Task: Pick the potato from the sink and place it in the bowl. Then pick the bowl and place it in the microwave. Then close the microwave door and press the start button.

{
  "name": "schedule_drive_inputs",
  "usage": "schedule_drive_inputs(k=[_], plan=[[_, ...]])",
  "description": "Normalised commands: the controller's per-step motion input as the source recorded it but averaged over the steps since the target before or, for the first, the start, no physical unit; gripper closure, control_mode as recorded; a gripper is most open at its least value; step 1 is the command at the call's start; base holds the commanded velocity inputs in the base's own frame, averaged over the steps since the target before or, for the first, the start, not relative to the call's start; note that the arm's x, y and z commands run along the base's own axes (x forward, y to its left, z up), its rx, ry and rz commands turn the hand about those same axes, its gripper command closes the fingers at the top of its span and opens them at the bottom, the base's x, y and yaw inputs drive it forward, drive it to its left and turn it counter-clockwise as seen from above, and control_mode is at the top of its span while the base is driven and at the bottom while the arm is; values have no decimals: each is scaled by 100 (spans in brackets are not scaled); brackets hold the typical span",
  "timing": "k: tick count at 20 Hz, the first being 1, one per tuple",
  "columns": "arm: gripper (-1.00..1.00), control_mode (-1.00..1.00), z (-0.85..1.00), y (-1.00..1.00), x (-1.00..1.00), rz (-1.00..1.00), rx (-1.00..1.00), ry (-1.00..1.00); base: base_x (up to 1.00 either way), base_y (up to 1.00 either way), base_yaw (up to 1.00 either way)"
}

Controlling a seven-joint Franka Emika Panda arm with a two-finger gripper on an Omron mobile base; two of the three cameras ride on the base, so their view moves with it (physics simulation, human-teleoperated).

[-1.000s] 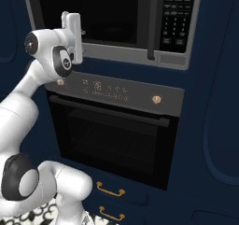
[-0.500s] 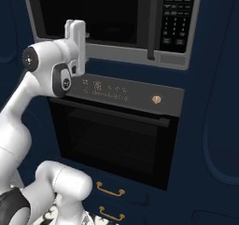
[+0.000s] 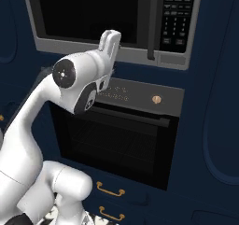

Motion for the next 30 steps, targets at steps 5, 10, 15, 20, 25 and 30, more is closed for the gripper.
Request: schedule_drive_inputs(k=[5,10,15,20,25,30], plan=[[-100,-100,-10,-93,-18,7,7,4,0,0,0],[-100,-100,-9,-57,0,11,0,2,0,0,0],[-100,-100,0,-10,31,18,0,-1,0,0,0],[-100,-100,0,-39,44,13,0,-4,0,0,0],[-100,-100,0,-36,46,6,0,-2,0,0,0],[-100,-100,0,-22,50,3,0,-2,0,0,0]])
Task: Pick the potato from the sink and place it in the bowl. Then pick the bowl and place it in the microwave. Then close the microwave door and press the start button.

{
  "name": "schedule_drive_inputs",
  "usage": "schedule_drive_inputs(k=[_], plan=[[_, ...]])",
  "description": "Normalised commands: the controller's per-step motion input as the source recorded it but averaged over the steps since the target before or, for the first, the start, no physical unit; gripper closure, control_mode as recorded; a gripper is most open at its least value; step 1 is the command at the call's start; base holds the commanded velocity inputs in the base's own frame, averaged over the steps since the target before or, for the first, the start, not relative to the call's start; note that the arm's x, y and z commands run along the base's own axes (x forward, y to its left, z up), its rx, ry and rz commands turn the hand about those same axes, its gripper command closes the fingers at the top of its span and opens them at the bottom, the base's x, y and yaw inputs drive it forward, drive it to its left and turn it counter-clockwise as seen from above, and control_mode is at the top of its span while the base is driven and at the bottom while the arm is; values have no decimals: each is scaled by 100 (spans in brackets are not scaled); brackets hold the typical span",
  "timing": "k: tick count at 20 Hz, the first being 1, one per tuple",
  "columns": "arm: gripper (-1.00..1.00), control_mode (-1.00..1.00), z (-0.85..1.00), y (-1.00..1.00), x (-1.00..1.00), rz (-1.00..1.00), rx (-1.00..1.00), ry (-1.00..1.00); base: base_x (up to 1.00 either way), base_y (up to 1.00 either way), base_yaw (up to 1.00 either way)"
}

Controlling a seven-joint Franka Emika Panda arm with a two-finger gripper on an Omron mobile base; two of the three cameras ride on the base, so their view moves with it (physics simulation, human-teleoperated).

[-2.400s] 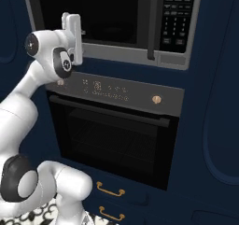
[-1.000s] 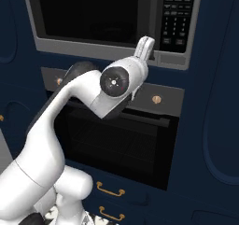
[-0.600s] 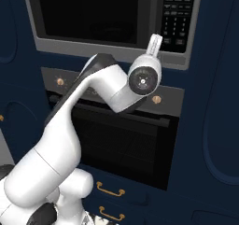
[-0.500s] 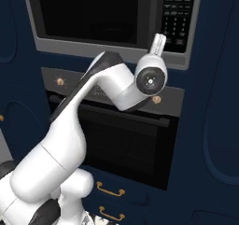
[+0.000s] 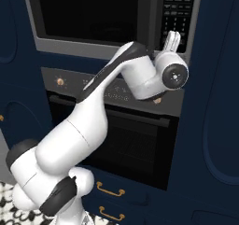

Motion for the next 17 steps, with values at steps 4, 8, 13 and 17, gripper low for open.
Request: schedule_drive_inputs(k=[4,8,13,17], plan=[[-100,-100,0,-10,52,2,0,0,0,0,0],[-100,-100,0,-11,46,3,0,-1,0,0,0],[-100,-100,0,0,27,3,0,-5,0,0,0],[-100,-100,-10,23,-2,5,0,-13,0,0,0]])
